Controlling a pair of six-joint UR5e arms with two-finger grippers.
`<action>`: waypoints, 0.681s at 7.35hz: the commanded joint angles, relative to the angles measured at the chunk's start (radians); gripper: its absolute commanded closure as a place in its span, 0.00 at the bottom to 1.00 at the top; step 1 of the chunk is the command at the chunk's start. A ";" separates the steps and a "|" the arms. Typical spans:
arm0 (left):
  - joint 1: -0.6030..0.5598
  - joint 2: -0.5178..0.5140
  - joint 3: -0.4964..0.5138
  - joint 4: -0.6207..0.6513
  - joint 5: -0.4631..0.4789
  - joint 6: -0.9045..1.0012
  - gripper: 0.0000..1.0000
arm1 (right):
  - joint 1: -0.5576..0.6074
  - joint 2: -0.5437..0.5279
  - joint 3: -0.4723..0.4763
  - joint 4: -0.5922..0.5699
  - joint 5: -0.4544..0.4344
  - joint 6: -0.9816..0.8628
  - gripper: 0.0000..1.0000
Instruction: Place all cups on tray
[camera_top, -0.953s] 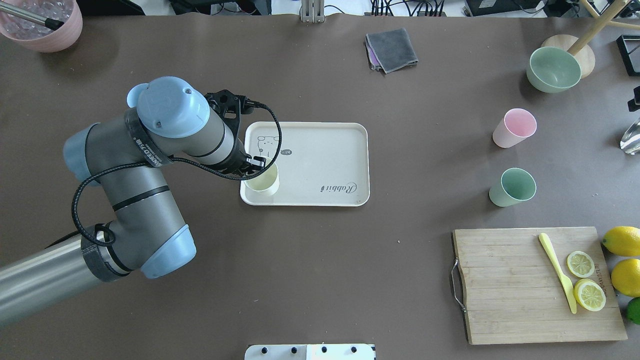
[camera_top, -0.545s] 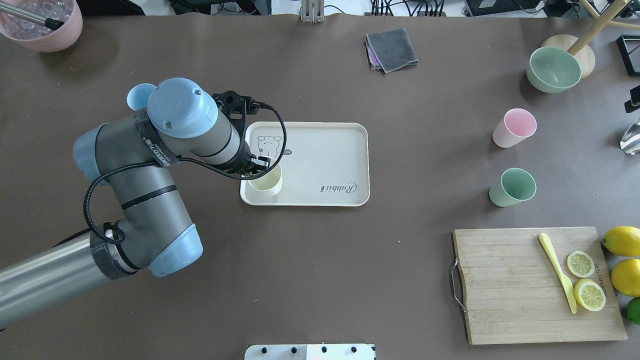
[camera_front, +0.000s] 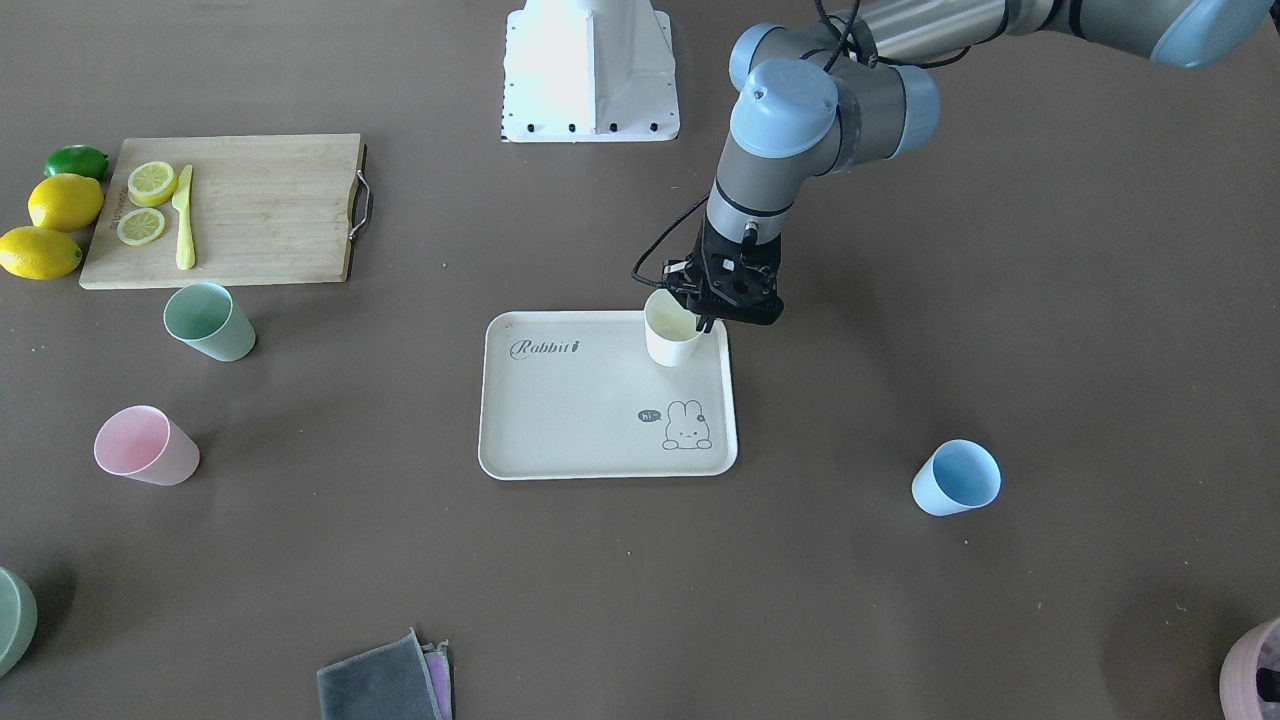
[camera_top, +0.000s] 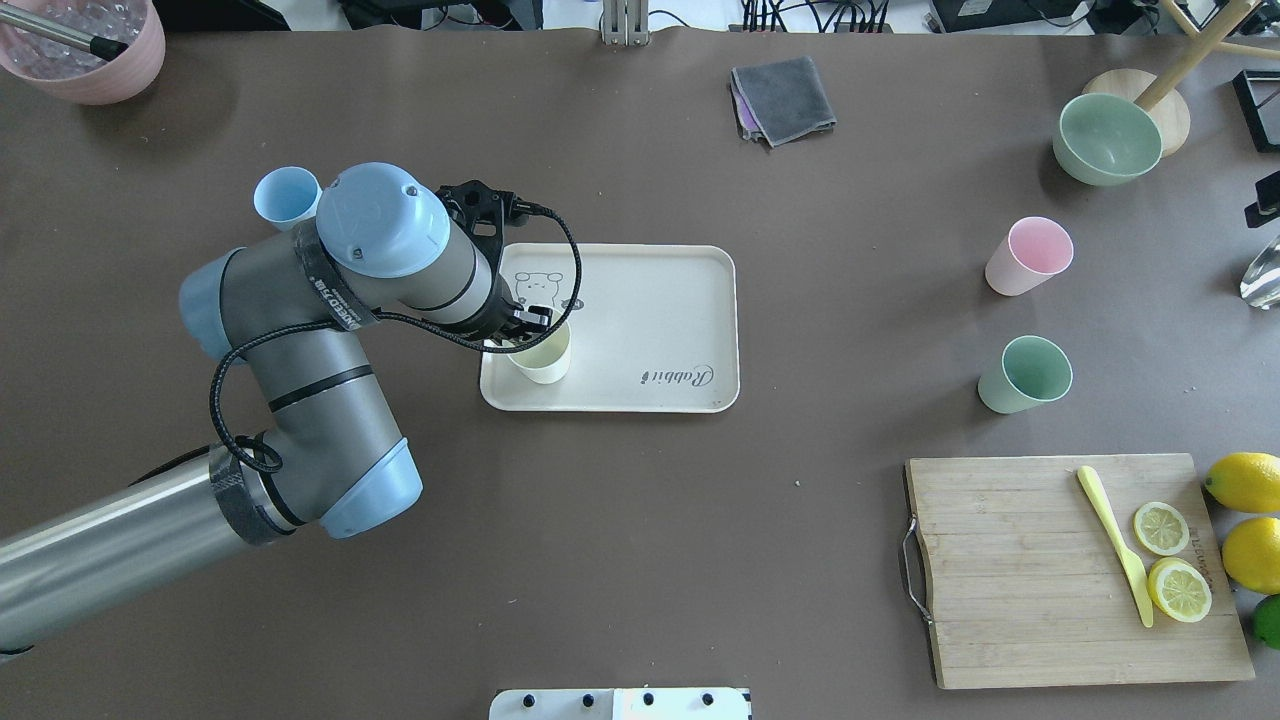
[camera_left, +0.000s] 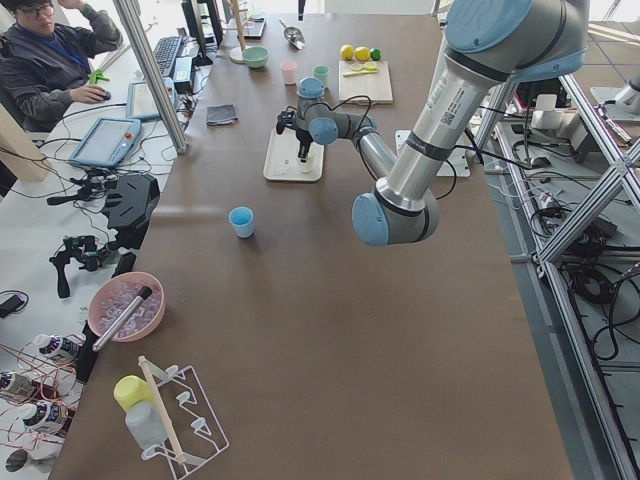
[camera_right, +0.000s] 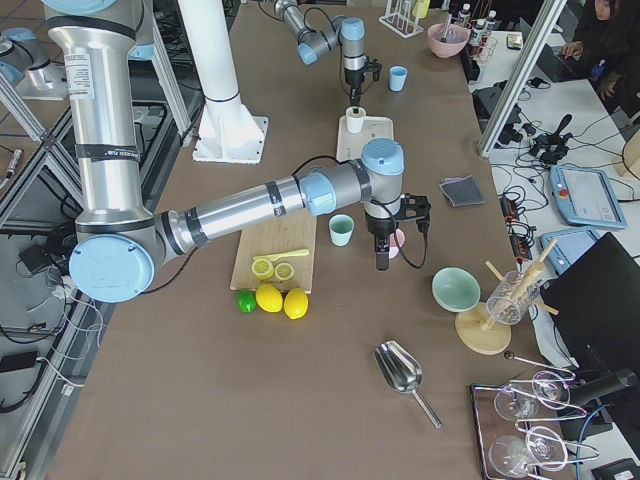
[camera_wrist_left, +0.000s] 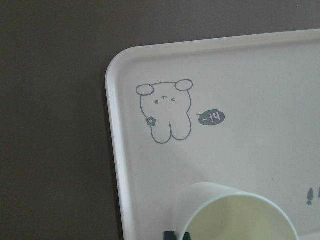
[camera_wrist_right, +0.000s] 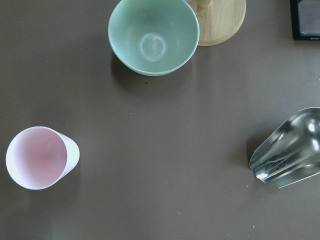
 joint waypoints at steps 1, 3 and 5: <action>-0.081 0.007 -0.041 0.011 -0.020 0.011 0.02 | -0.006 0.032 -0.023 -0.002 -0.003 -0.001 0.00; -0.266 0.089 -0.209 0.229 -0.171 0.276 0.02 | -0.031 0.094 -0.120 0.005 -0.007 0.002 0.00; -0.415 0.242 -0.305 0.287 -0.221 0.522 0.02 | -0.109 0.135 -0.148 0.035 -0.010 0.093 0.01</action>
